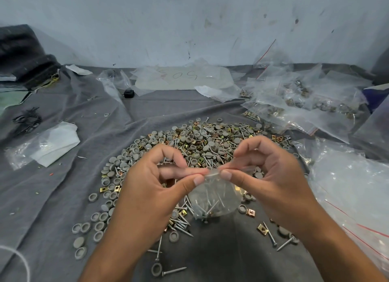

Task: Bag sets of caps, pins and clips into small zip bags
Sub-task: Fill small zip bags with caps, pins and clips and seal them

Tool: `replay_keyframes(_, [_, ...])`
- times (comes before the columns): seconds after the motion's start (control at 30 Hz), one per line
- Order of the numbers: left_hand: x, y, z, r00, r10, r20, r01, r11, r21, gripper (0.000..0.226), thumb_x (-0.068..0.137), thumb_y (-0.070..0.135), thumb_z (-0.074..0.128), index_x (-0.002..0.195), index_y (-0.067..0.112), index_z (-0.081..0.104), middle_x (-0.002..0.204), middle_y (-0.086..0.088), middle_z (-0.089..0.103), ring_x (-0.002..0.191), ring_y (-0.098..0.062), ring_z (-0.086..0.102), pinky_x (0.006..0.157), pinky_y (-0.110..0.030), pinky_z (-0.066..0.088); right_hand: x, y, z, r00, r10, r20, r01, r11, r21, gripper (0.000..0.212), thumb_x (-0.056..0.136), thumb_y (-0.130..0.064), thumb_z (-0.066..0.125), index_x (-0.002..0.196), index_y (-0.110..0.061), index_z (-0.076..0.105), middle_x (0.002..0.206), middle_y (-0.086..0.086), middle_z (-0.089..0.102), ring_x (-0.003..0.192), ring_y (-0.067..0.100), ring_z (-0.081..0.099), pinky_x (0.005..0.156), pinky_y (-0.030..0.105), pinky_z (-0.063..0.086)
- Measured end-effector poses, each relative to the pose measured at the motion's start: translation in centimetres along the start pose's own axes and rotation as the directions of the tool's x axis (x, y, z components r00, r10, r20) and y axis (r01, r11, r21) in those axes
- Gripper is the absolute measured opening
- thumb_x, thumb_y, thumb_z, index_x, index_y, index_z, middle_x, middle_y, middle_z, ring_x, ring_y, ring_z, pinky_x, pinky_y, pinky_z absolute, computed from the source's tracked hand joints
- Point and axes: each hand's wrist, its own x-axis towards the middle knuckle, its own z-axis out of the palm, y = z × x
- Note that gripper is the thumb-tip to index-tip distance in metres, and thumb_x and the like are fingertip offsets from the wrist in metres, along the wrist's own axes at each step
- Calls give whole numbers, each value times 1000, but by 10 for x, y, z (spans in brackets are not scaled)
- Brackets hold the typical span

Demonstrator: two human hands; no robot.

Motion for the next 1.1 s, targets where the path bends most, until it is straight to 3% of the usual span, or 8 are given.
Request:
replay_keyframes(0.17, [2, -3, -5, 999, -19, 50, 20, 999, -34, 23, 70, 24, 81, 84, 27, 62, 88, -5, 78, 83, -39, 73, 66, -49, 58, 4, -5, -5, 995, 82, 54, -86, 993, 85, 32, 66, -38, 89, 87, -36, 64, 85, -1, 79, 81, 18, 78, 62, 20, 57])
replay_keyframes(0.33, [8, -4, -8, 996, -72, -47, 68, 994, -91, 44, 75, 24, 76, 114, 21, 57, 109, 6, 76, 100, -14, 73, 73, -16, 56, 36, -21, -1, 976, 159, 150, -127, 971, -203, 26, 78, -31, 81, 97, -32, 63, 89, -14, 76, 75, 11, 74, 64, 29, 62])
replay_keyframes(0.5, [10, 0, -10, 978, -30, -205, 13, 996, -85, 43, 79, 39, 67, 118, 22, 56, 110, 14, 74, 104, -2, 69, 78, -7, 49, 125, -29, -34, 973, 162, -162, -190, 966, -174, 21, 89, -27, 77, 107, -28, 65, 96, -9, 73, 80, -1, 70, 63, 11, 52])
replay_keyframes(0.6, [6, 2, -9, 976, -46, -215, 37, 998, -47, 46, 78, 45, 65, 119, 26, 56, 110, 17, 74, 104, -1, 68, 82, -17, 52, 173, -11, -86, 807, 372, -458, -350, 927, 137, 14, 94, -13, 67, 85, -21, 60, 80, -4, 65, 63, 8, 63, 53, 20, 39])
replay_keyframes(0.67, [6, 3, -8, 975, -52, -218, 46, 998, -35, 49, 76, 51, 63, 119, 29, 55, 110, 19, 73, 104, -1, 68, 86, -21, 47, 178, 15, -115, 690, 565, -453, -469, 825, 315, 20, 99, -15, 54, 80, -19, 51, 81, -1, 58, 57, 5, 55, 51, 21, 34])
replay_keyframes(0.83, [6, 5, -5, 972, -46, -229, 47, 999, -1, 52, 73, 58, 59, 118, 32, 55, 110, 21, 72, 103, 2, 67, 86, -22, 45, 132, 85, -147, 461, 735, -497, -708, 642, 294, 14, 97, -6, 62, 110, -6, 56, 114, 7, 68, 77, 9, 67, 49, 16, 51])
replay_keyframes(1.0, [7, 3, -6, 974, -26, -224, 29, 1000, 9, 35, 81, 50, 58, 110, 30, 62, 108, 19, 73, 100, -1, 69, 85, -24, 48, 86, 64, -162, 659, 573, -488, -697, 709, -109, 39, 98, -25, 67, 129, -5, 57, 123, 10, 65, 93, 19, 64, 67, 27, 48])
replay_keyframes(1.1, [6, 4, -7, 977, 2, -212, 11, 998, 59, 29, 80, 56, 53, 93, 35, 67, 104, 19, 73, 96, 0, 68, 77, -19, 51, 6, 33, -172, 813, 470, -344, -572, 530, -626, 39, 85, -48, 70, 112, -22, 62, 101, -9, 65, 88, 10, 63, 67, 29, 45])
